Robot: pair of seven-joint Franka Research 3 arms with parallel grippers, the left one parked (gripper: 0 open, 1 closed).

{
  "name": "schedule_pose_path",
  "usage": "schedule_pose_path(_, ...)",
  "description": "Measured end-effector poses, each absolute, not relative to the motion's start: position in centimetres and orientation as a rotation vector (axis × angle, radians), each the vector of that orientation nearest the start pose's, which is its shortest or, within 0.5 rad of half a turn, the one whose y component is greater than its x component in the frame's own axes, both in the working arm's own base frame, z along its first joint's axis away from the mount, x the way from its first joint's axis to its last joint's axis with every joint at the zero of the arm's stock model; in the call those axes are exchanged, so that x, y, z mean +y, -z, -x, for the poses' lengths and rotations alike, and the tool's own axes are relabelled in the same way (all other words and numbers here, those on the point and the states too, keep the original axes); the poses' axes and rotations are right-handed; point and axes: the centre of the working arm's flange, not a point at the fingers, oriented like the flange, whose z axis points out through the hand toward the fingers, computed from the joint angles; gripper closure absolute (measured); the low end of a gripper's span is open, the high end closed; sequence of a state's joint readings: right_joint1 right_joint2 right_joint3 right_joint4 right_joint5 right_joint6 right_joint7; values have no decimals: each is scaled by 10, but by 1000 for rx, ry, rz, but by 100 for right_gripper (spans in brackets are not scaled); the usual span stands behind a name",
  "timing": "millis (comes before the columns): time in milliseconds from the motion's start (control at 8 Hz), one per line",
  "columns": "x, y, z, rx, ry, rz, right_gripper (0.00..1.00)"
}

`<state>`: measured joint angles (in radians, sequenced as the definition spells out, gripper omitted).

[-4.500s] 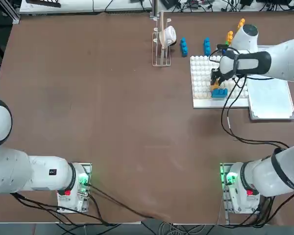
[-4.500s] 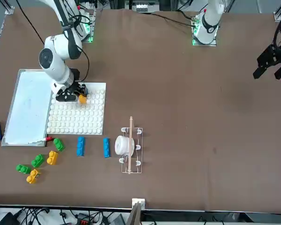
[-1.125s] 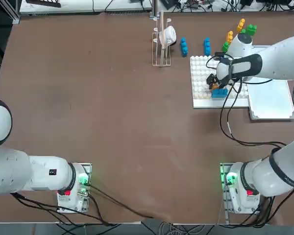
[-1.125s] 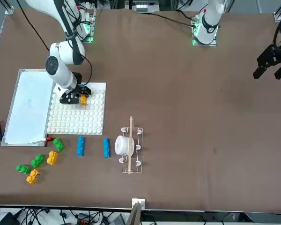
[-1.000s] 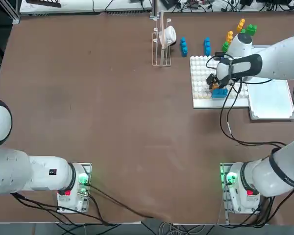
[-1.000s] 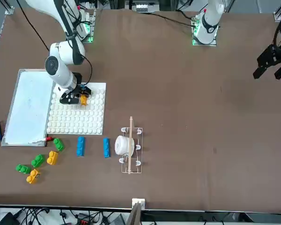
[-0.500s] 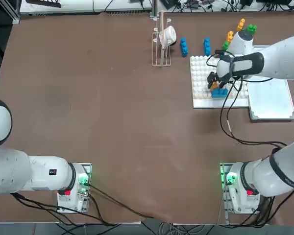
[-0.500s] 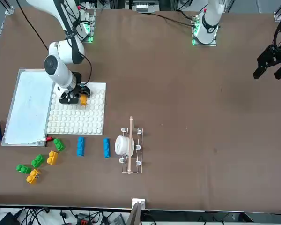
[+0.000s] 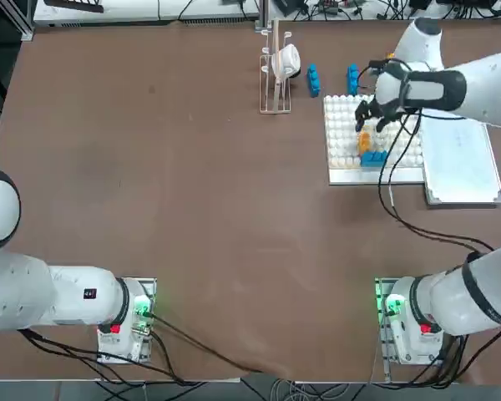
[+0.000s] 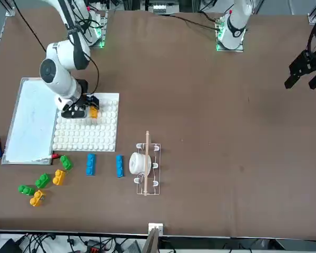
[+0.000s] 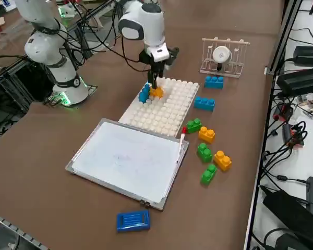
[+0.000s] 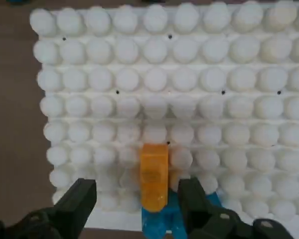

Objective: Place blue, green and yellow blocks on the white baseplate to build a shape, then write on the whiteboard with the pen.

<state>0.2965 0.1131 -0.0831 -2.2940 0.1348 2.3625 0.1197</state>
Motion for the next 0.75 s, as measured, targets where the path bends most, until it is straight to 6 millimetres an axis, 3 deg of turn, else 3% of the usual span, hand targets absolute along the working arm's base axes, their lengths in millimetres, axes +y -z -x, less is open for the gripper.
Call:
schedule_pose_path(375,102,-321,-552,46,-81,3061,0)
schedule_pose_path(750,95,-300,-613,78,-54,3073,0)
